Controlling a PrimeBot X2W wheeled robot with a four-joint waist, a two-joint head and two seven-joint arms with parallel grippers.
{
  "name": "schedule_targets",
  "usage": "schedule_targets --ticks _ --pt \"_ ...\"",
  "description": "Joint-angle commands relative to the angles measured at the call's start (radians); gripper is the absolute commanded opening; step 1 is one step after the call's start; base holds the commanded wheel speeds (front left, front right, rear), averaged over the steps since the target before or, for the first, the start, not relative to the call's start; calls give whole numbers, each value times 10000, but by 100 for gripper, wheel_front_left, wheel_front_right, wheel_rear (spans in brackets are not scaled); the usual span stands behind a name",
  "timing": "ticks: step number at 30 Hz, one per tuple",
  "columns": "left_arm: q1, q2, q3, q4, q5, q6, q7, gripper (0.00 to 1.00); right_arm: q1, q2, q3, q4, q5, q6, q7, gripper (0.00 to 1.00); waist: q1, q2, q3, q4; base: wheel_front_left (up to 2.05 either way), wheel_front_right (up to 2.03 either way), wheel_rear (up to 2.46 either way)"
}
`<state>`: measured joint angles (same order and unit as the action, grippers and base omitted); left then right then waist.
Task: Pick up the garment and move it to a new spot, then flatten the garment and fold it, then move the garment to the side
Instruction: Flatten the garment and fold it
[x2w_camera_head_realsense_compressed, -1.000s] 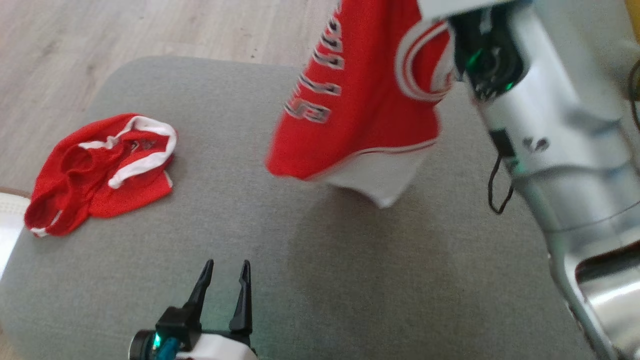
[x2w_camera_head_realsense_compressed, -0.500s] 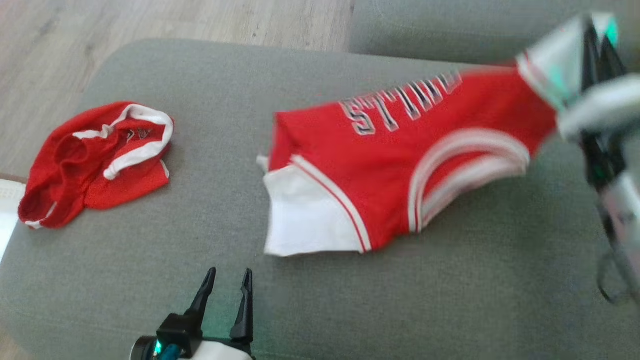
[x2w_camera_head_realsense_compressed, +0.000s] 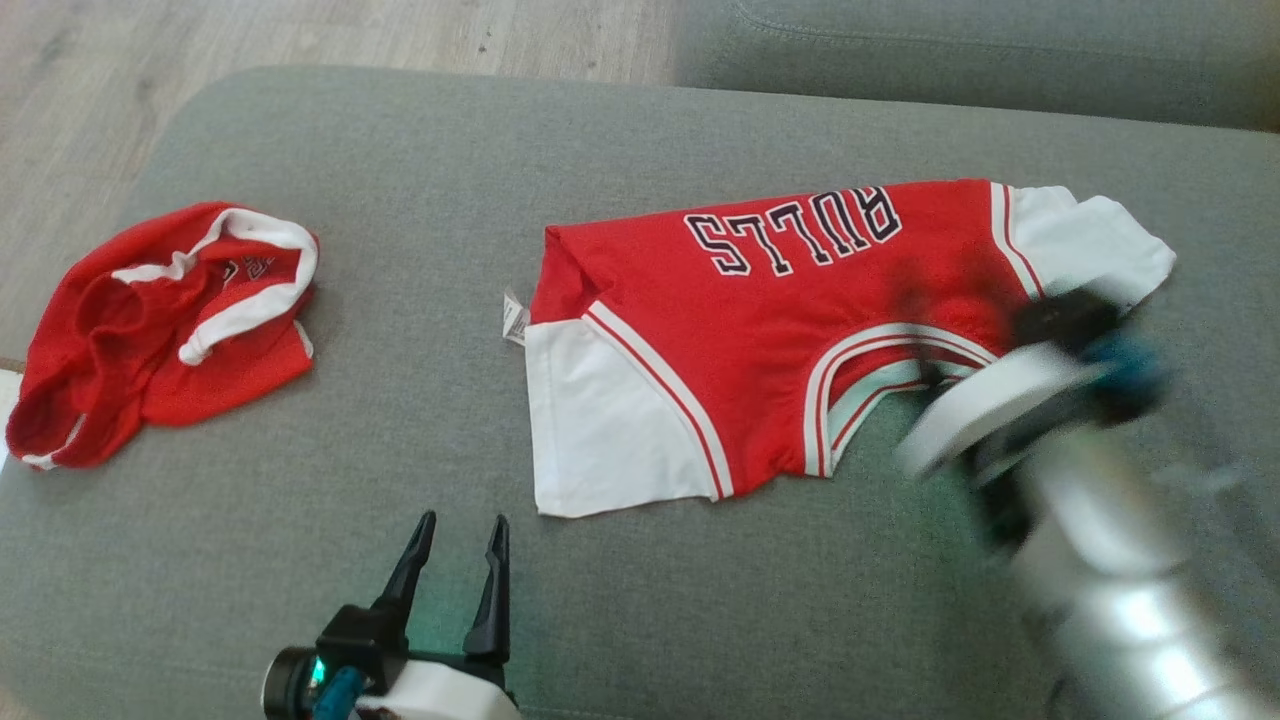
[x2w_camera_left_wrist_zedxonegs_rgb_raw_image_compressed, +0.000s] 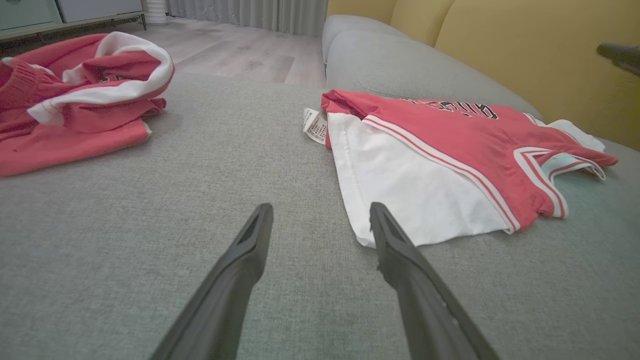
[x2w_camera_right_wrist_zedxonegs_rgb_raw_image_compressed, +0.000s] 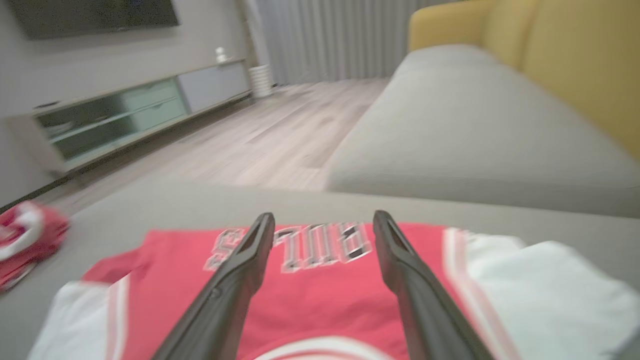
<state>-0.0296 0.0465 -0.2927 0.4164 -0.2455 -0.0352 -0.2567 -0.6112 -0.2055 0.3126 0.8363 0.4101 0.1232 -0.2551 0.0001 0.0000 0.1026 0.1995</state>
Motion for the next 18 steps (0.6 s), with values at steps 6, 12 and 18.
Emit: schedule_targets --ticks 6,12,18 --pt "-395 37 112 -209 -90 16 -51 100 1185 838 3612 -955 131 75 -16 100 -1 0 -108 244 0 0 0" --pt "-295 37 83 -186 -128 54 -51 100 1200 940 5082 286 339 75 195 100 -1 0 -28 636 0 0 0" --pt "-309 37 113 -184 -127 49 -51 100 920 1271 5116 1452 191 75 115 100 -1 0 72 787 0 0 0"
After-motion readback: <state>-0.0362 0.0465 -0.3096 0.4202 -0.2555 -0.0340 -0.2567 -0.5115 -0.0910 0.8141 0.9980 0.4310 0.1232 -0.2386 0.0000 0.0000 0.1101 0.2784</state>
